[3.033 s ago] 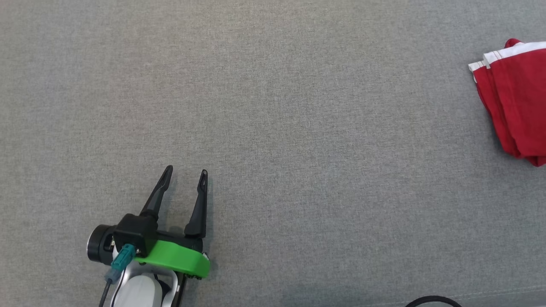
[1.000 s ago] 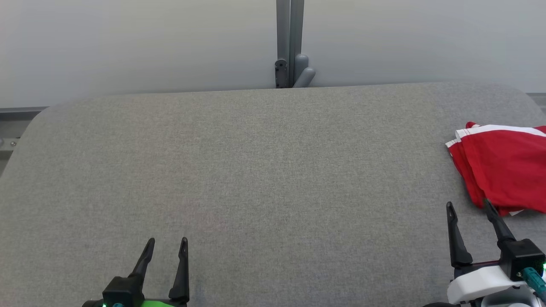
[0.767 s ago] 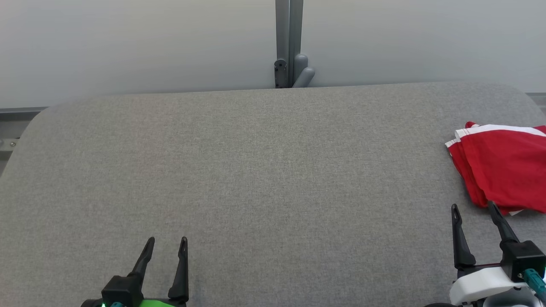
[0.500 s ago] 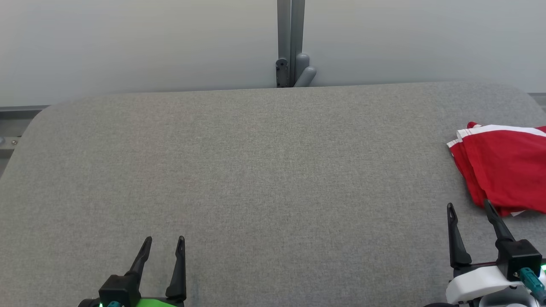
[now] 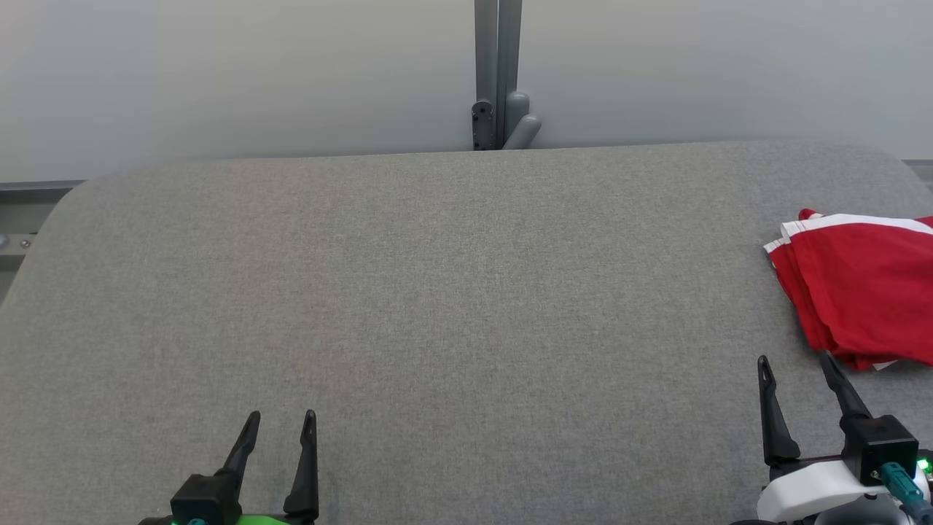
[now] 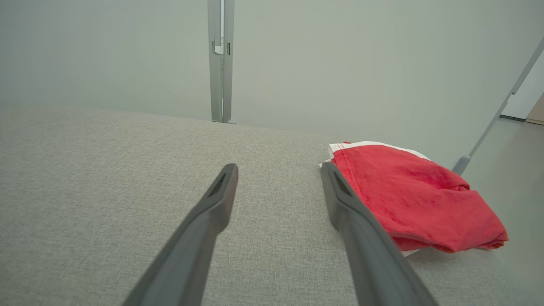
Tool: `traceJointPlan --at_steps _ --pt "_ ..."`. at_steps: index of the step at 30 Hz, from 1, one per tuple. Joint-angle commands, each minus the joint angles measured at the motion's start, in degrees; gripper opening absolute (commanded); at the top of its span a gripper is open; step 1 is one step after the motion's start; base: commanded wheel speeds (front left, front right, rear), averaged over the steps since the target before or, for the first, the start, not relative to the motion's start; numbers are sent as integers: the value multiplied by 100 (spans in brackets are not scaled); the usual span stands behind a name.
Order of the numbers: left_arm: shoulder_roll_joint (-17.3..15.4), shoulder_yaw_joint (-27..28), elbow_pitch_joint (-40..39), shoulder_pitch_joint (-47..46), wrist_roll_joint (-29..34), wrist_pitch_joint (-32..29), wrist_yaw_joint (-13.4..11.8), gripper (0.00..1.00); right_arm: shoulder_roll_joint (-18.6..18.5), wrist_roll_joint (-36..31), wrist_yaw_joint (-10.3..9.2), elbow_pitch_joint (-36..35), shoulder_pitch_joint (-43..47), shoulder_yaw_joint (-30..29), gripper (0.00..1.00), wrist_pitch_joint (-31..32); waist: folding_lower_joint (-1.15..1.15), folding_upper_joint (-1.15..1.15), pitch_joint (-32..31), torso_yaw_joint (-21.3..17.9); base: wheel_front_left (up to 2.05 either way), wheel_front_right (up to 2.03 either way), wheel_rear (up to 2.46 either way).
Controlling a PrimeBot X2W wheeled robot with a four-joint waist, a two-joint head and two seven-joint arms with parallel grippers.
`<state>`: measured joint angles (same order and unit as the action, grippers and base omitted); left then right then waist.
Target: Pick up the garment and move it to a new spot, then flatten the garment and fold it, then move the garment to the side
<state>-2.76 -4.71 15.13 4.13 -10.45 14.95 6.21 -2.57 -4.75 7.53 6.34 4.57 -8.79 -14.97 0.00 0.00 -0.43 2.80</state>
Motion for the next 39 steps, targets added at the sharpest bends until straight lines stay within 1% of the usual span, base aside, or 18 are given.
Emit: traceJointPlan --at_steps 1,7,11,22,39 --pt "0 2 -1 -1 -3 0 0 0 -1 3 1 4 -4 1 0 0 0 0 1 -2 0 0 0" --pt "8 -15 216 57 -51 -40 1 0 47 50 1 274 -7 -7 0 45 0 0 1 -3 0 0 0" --pt "6 56 210 -19 -512 -164 8 0 42 572 1 366 -130 -60 0 222 0 0 3 -12 0 0 0" --pt "3 218 158 -184 -1670 -459 27 0 28 1972 0 386 -251 29 0 478 0 0 8 -36 0 0 0" --pt "-2 433 97 -405 -3193 -850 53 0 10 3777 -1 471 -462 89 0 856 0 0 17 -74 0 0 0"
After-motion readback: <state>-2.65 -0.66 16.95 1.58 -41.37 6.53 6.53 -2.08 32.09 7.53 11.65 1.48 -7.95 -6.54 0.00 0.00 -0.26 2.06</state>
